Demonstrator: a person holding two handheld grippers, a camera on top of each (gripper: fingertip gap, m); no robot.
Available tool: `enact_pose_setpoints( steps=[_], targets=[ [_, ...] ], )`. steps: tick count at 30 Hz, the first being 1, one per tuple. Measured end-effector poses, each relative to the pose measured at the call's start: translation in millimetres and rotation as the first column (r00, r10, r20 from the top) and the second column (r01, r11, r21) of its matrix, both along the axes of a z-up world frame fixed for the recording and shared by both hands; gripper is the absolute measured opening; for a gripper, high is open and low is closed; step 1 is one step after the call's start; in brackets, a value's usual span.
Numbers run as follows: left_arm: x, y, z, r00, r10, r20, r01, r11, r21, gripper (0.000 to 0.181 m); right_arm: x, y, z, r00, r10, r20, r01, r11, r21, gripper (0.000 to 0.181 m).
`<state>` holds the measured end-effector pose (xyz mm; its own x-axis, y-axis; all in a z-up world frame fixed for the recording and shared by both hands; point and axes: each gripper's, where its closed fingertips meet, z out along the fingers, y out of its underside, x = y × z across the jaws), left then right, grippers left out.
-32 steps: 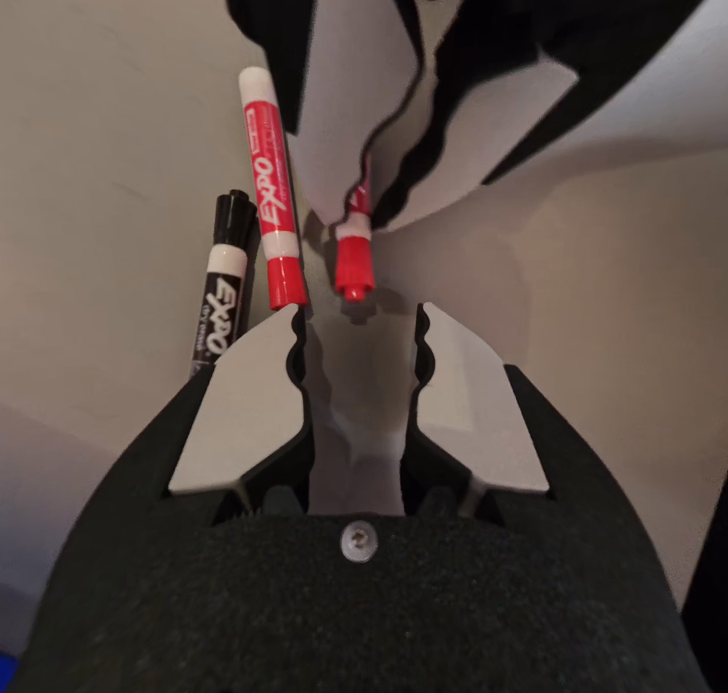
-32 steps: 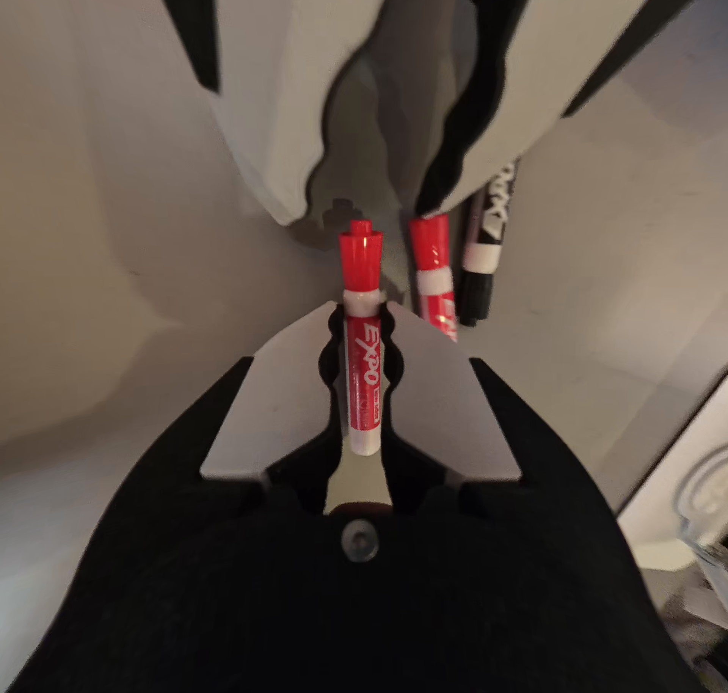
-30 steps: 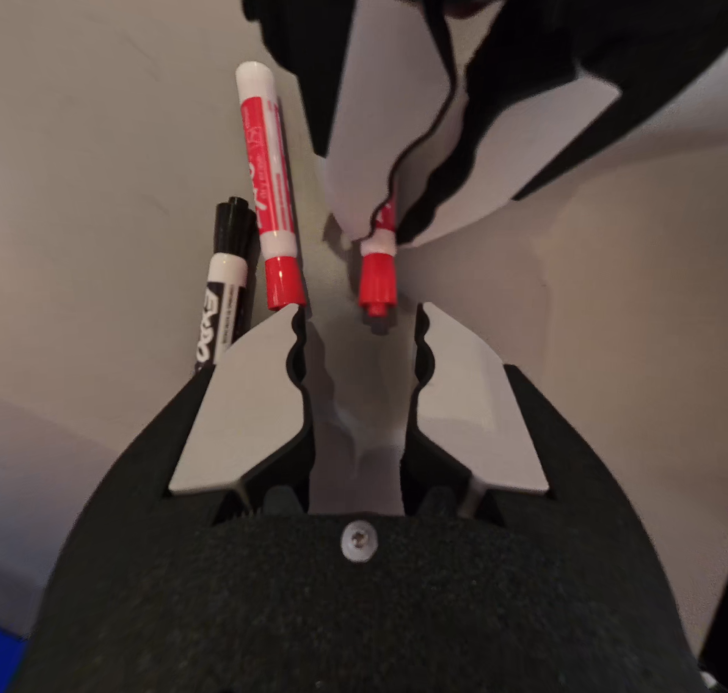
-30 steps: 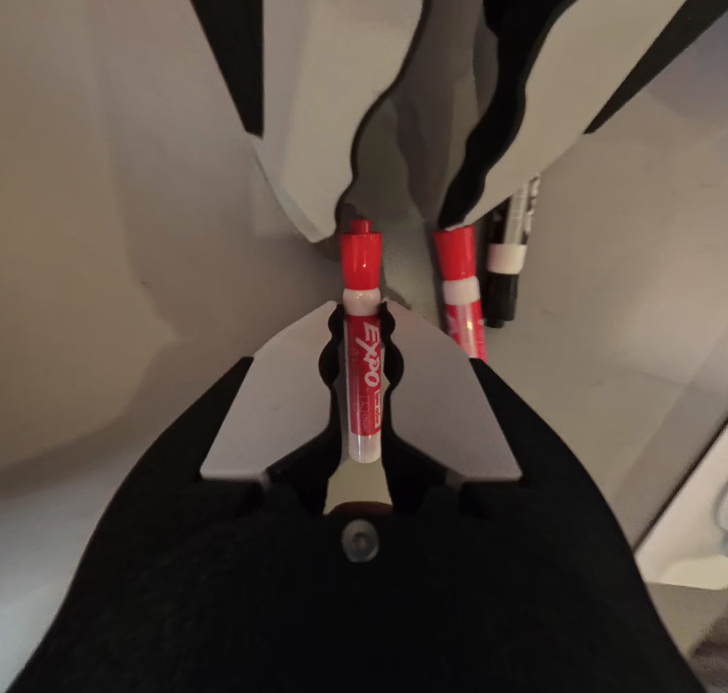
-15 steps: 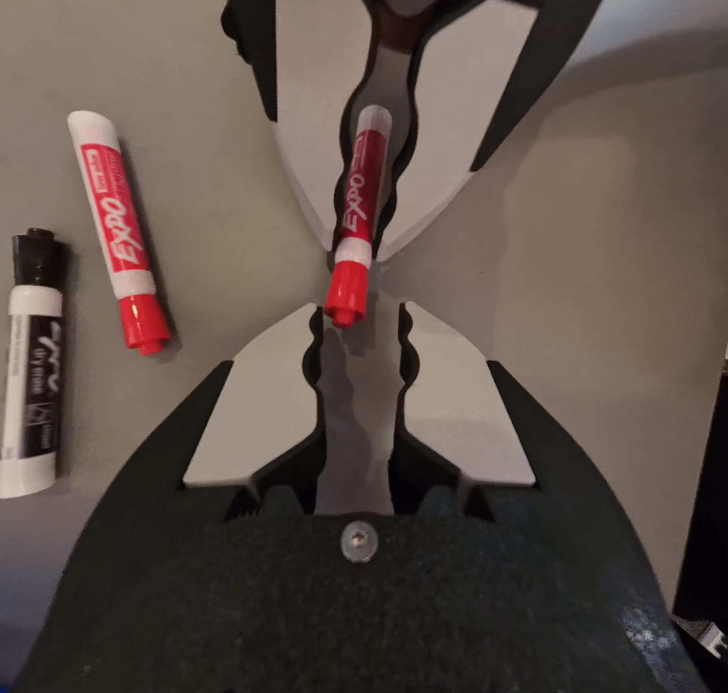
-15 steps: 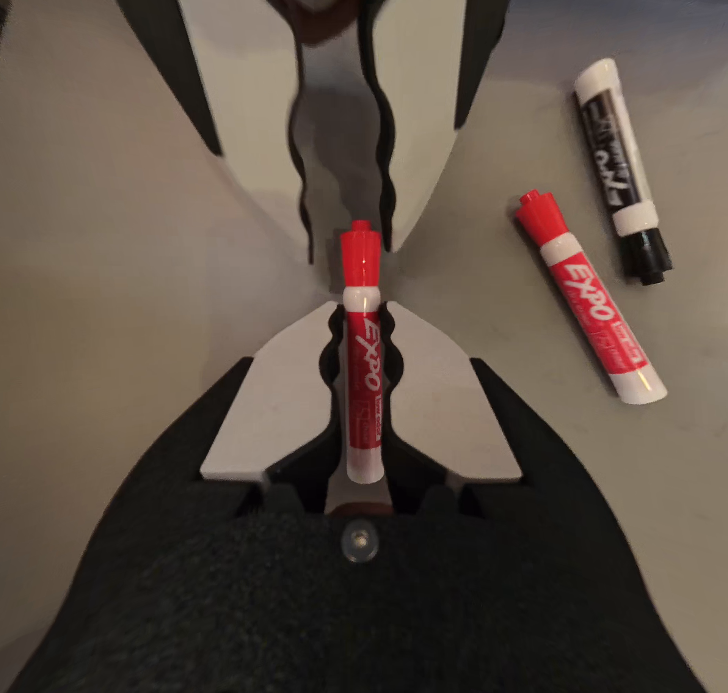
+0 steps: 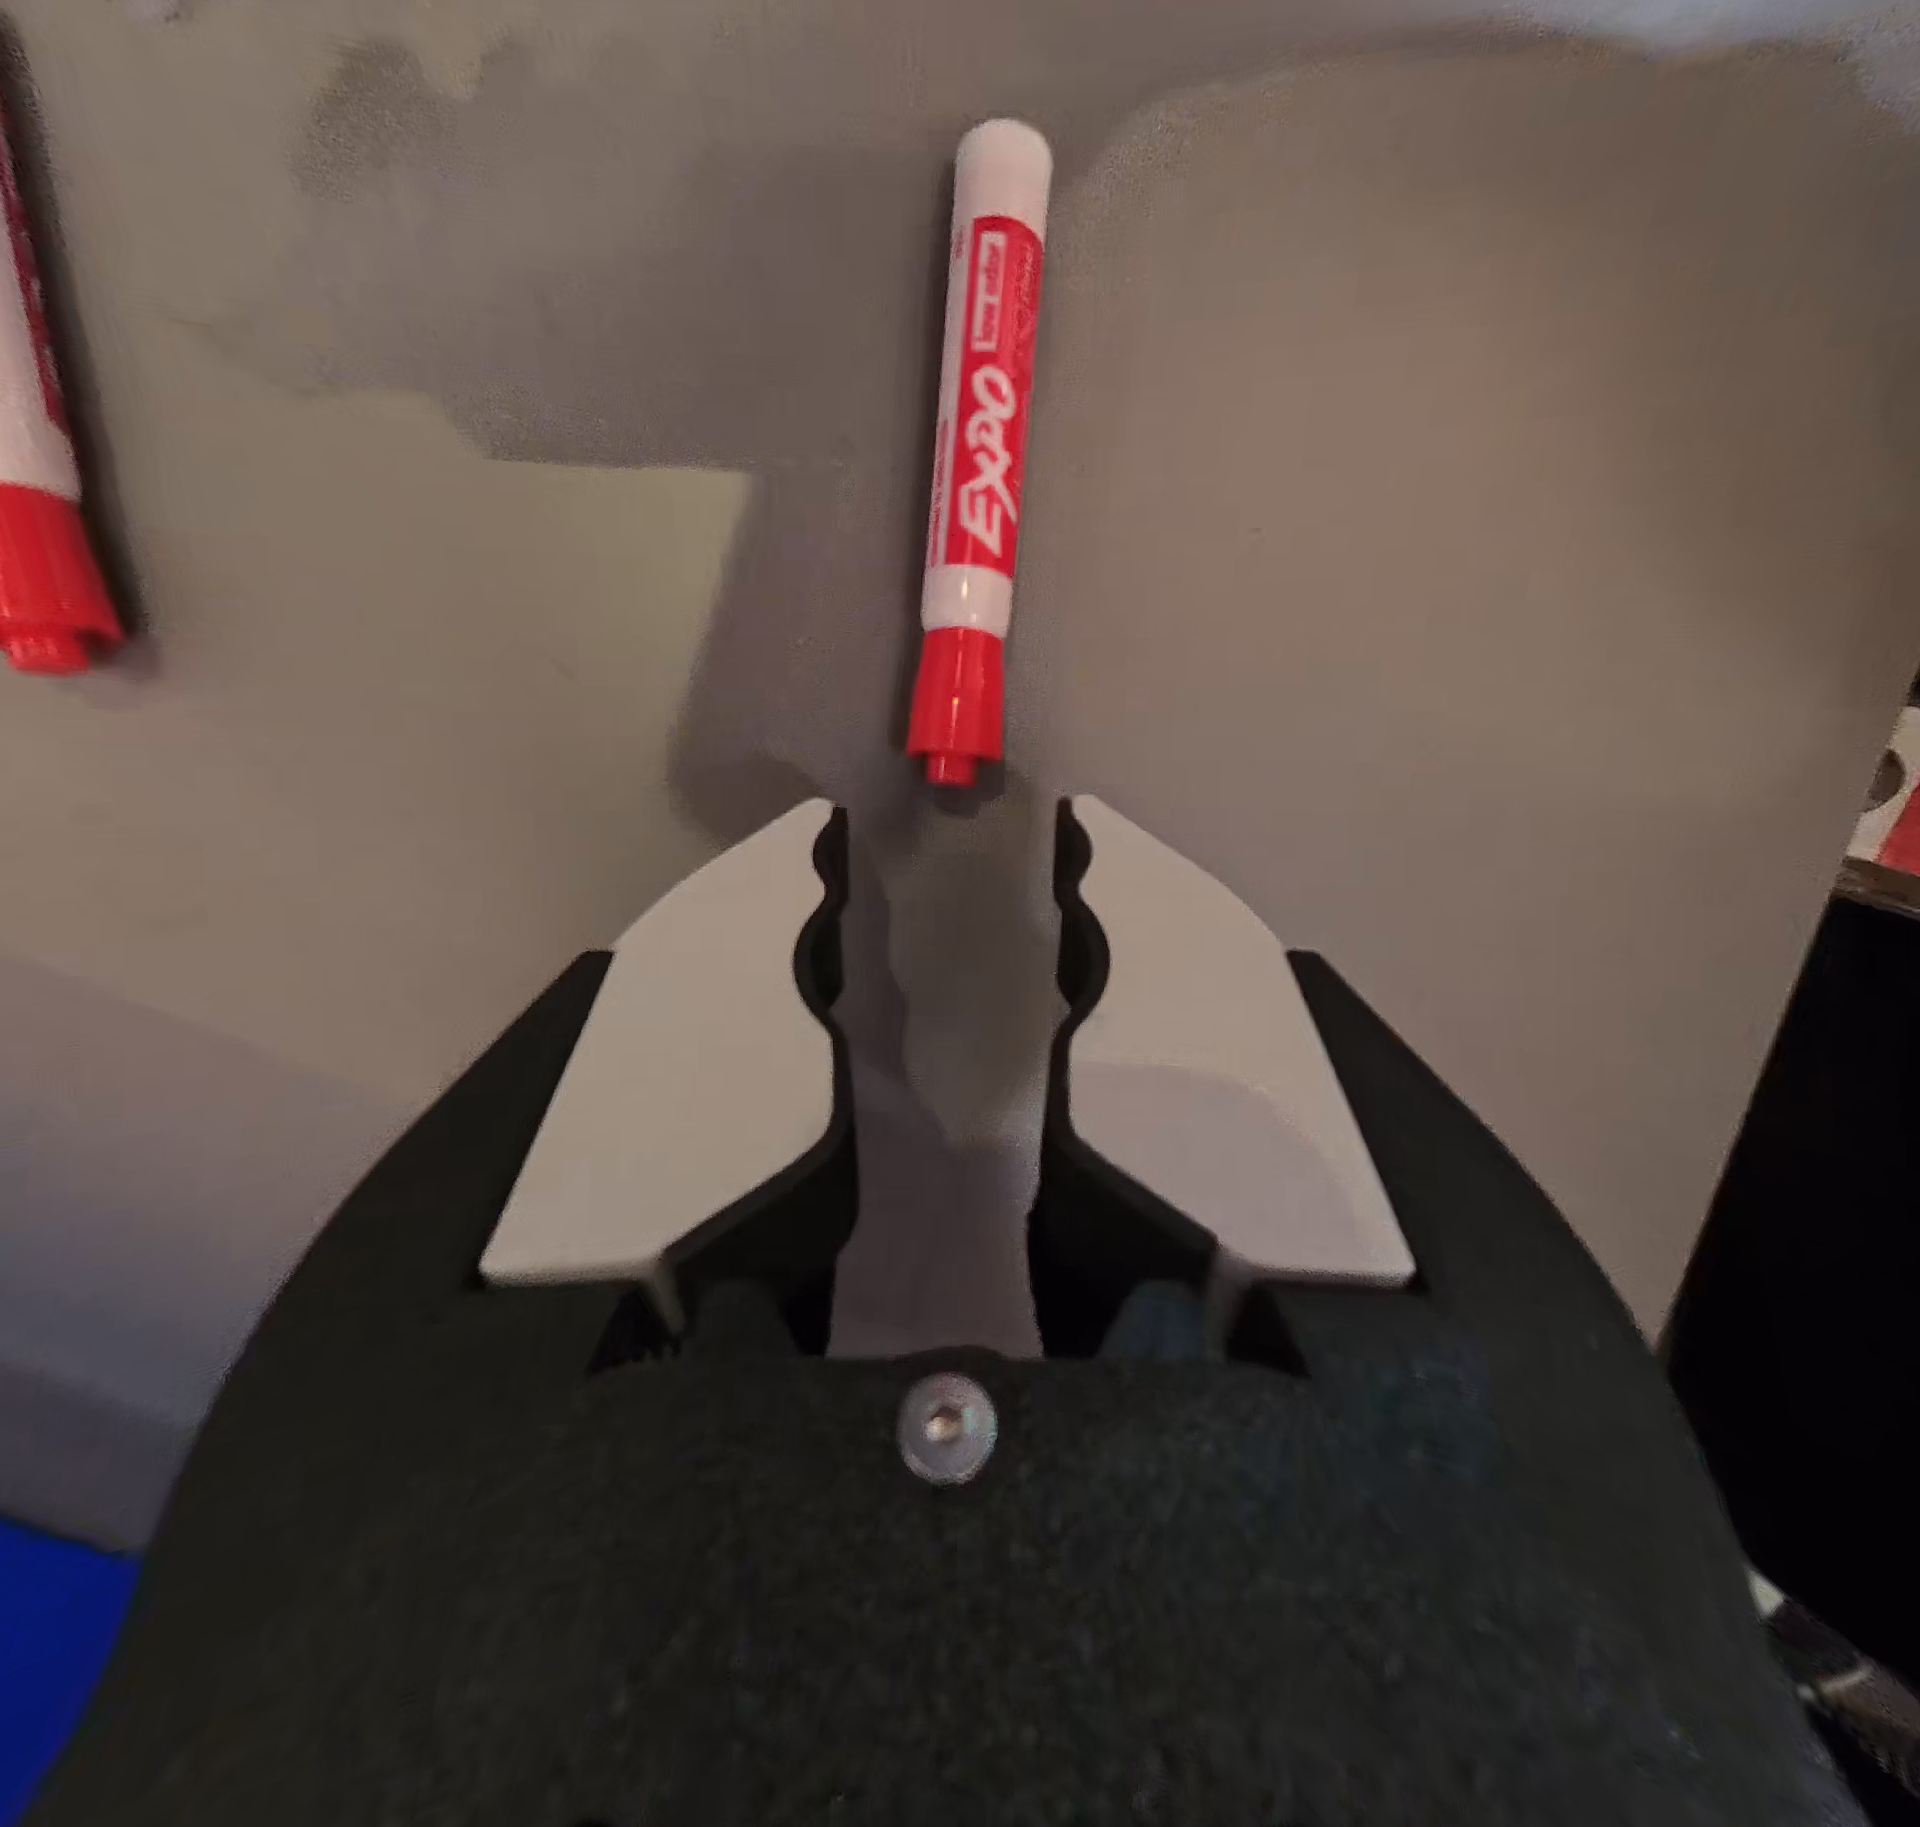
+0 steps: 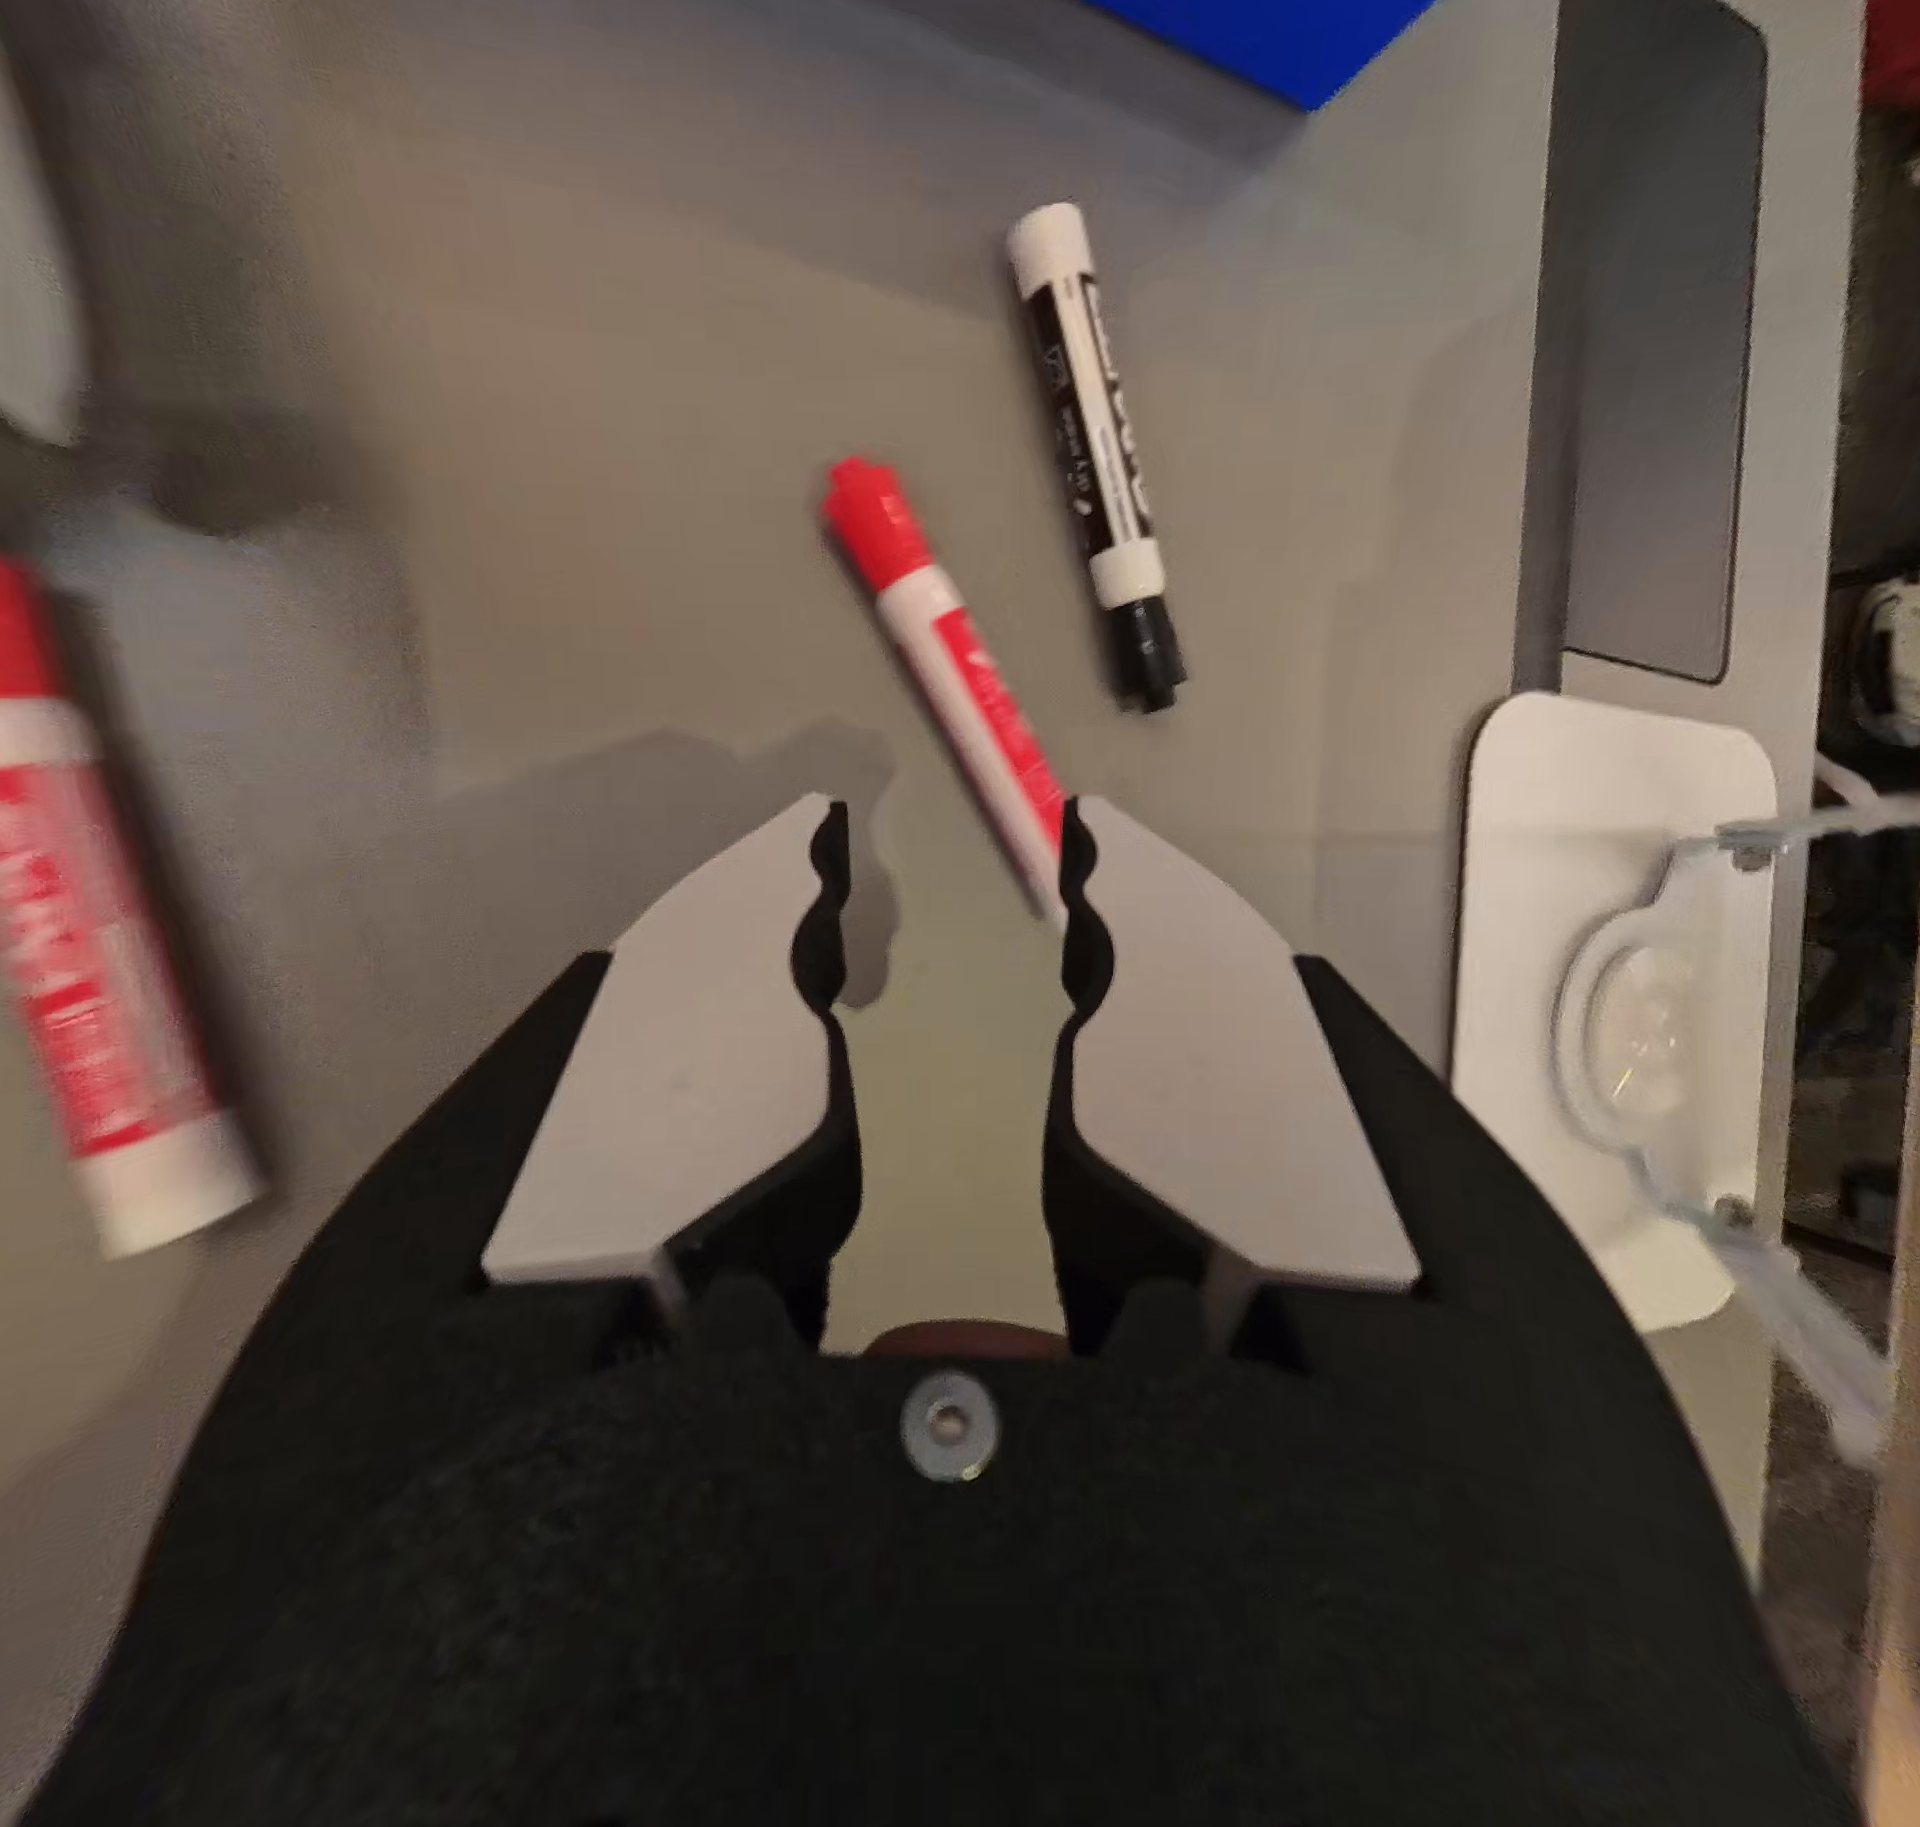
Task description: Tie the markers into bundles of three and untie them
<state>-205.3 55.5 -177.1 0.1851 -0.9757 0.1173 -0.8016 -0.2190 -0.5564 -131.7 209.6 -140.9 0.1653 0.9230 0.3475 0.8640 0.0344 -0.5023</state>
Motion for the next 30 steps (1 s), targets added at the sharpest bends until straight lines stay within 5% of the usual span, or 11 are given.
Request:
enact_pose_setpoints(
  steps=[5,8,13,19,30],
  targets=[
    [-17,1,4,0.993,0.110,0.046,-0.110,0.994,-0.002,0.037,2,31,-50,0.985,0.032,0.172,0.005,0.978,-0.210,0.034],
    [-19,-10,3,0.994,0.087,0.072,-0.087,0.996,-0.009,0.037,10,25,-49,0.991,-0.016,0.136,0.049,0.969,-0.243,0.019],
    [-13,-19,7,0.996,0.028,0.084,-0.029,0.999,0.019,0.042,28,-29,-30,0.996,-0.080,0.046,0.089,0.962,-0.257,0.018],
    [-1,-14,-9,0.999,-0.022,-0.031,0.023,0.999,0.034,0.054,31,-105,-4,0.989,-0.037,-0.142,-0.002,0.964,-0.267,0.018],
    [19,7,-19,0.983,-0.103,-0.150,0.112,0.992,0.055,0.051,15,-139,-20,0.989,0.130,-0.077,-0.144,0.963,-0.227,0.018]
  ],
)
